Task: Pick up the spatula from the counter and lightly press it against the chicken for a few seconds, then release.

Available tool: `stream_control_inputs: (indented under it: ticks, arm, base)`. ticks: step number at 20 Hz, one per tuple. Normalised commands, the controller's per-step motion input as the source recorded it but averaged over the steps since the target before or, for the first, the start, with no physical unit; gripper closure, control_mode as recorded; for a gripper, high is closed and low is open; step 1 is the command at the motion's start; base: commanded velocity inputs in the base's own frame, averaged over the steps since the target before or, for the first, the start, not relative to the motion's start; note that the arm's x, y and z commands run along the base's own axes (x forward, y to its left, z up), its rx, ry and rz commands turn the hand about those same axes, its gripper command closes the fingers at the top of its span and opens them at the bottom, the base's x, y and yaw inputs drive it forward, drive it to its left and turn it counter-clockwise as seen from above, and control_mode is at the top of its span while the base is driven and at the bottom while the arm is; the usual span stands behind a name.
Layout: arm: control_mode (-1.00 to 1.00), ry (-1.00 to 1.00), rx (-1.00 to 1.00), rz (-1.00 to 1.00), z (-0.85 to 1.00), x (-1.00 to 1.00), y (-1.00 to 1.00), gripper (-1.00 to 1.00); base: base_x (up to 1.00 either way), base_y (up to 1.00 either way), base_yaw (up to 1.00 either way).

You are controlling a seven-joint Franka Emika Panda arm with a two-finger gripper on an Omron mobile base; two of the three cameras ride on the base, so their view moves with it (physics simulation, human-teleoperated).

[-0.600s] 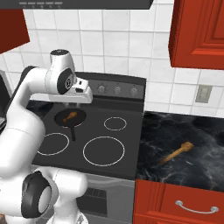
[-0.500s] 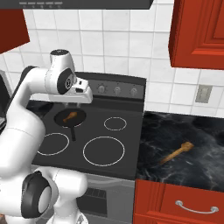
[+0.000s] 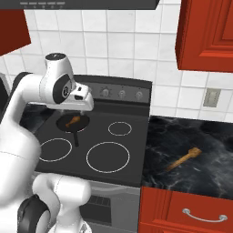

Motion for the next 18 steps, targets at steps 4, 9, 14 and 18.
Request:
stream_control_inputs:
  ticks: [4,9,14,18]
  arm:
    - [-1.00,-0.17,-0.01,-0.07,0.00,-0.64,-0.19,-1.00]
    - [-1.00,-0.04,-0.02,-0.19,0.00,-0.43,-0.33,-1.00]
    - [-1.00,0.00,-0.01,-0.23,0.00,-0.18,-0.15,-1.00]
    - [-1.00,0.00,0.00,-0.19,0.00,-0.10,-0.15,-1.00]
  base:
    - [0.00,0.00,0.00]
    - [0.00,0.00,0.00]
    - [0.00,0.00,0.00]
    - [0.00,0.00,0.00]
